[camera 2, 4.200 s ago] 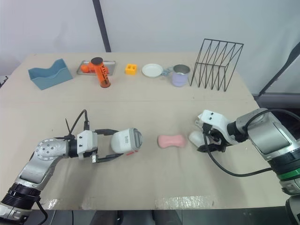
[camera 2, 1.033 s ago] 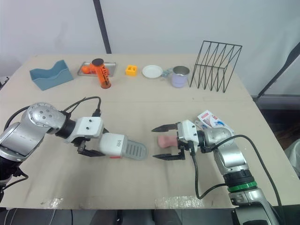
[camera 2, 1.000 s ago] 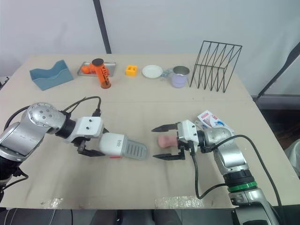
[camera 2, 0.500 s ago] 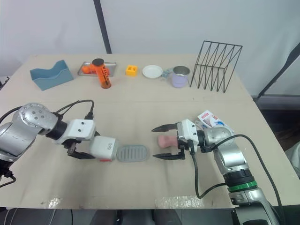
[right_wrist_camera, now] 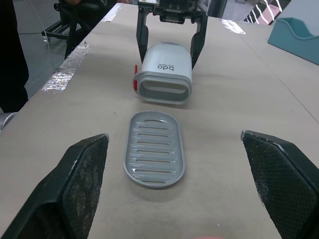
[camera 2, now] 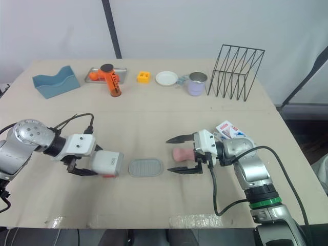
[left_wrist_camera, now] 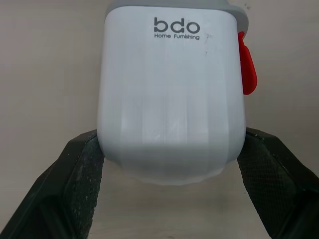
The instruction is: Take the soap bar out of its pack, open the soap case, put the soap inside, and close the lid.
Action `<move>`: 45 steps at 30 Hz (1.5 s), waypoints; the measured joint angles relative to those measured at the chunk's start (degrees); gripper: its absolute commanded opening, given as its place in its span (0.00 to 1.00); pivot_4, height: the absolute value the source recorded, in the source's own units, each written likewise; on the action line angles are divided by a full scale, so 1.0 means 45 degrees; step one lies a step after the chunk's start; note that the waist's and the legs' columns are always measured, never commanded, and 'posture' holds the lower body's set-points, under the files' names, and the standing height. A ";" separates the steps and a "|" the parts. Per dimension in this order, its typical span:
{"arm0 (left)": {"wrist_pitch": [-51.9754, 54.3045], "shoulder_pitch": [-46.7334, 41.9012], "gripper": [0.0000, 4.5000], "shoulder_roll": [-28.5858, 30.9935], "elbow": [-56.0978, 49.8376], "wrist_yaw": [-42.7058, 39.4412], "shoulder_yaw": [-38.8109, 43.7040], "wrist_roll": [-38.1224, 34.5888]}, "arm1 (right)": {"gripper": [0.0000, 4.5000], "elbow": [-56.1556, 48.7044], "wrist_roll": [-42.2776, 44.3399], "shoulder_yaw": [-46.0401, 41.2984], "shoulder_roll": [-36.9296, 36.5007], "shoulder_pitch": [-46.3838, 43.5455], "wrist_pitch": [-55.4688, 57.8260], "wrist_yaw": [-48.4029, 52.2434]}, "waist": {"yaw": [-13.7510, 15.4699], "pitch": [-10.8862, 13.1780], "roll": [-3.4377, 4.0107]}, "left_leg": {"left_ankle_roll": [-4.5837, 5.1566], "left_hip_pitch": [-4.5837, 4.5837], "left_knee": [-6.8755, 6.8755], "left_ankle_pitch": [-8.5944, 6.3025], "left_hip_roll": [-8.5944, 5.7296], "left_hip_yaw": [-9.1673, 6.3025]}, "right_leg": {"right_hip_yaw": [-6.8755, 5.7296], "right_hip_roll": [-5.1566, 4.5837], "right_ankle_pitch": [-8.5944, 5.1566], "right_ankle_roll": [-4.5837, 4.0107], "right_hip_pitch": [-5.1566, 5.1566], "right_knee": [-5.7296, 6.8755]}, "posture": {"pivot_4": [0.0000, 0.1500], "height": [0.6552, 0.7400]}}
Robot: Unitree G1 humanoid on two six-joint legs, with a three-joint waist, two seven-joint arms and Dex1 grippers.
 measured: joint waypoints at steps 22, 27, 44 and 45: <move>-0.1285 0.0515 0.85 -0.0405 0.0862 0.0118 0.0274 -0.0030 | 0.98 -0.0217 0.0469 -0.0114 -0.0192 -0.0002 0.0980 -0.0105 | -0.0002 0.0000 0.0000 | 0.0001 0.0001 -0.0001 0.0000 0.0000 0.0001 | 0.0001 0.0001 0.0000 -0.0001 0.0000 0.0001 | 1.00 1.00; -0.1111 0.0640 0.85 -0.0399 0.0862 -0.0009 0.0275 -0.0034 | 0.98 -0.0357 0.0695 -0.0120 -0.0194 -0.0004 0.1609 -0.0132 | 0.0000 0.0000 0.0000 | 0.0001 0.0000 0.0000 -0.0001 0.0000 0.0001 | 0.0001 0.0000 0.0000 -0.0001 0.0000 0.0001 | 1.00 1.00; -0.0508 0.0709 0.92 -0.0400 0.0862 0.0216 0.0289 -0.0027 | 0.99 -0.0474 0.1241 -0.0183 -0.0446 0.0316 0.2091 0.0299 | -0.0001 0.0000 0.0000 | 0.0003 -0.0001 0.0000 -0.0002 -0.0001 0.0001 | -0.0001 0.0001 0.0000 0.0000 0.0000 -0.0001 | 1.00 1.00; -0.0503 0.0706 0.92 -0.0400 0.0861 0.0197 0.0323 -0.0043 | 0.99 -0.0329 0.1224 -0.0183 -0.0446 0.0316 0.1932 0.0359 | -0.0001 0.0000 0.0000 | 0.0003 -0.0001 0.0000 -0.0002 0.0000 0.0001 | -0.0001 0.0001 0.0000 0.0000 -0.0001 -0.0001 | 1.00 1.00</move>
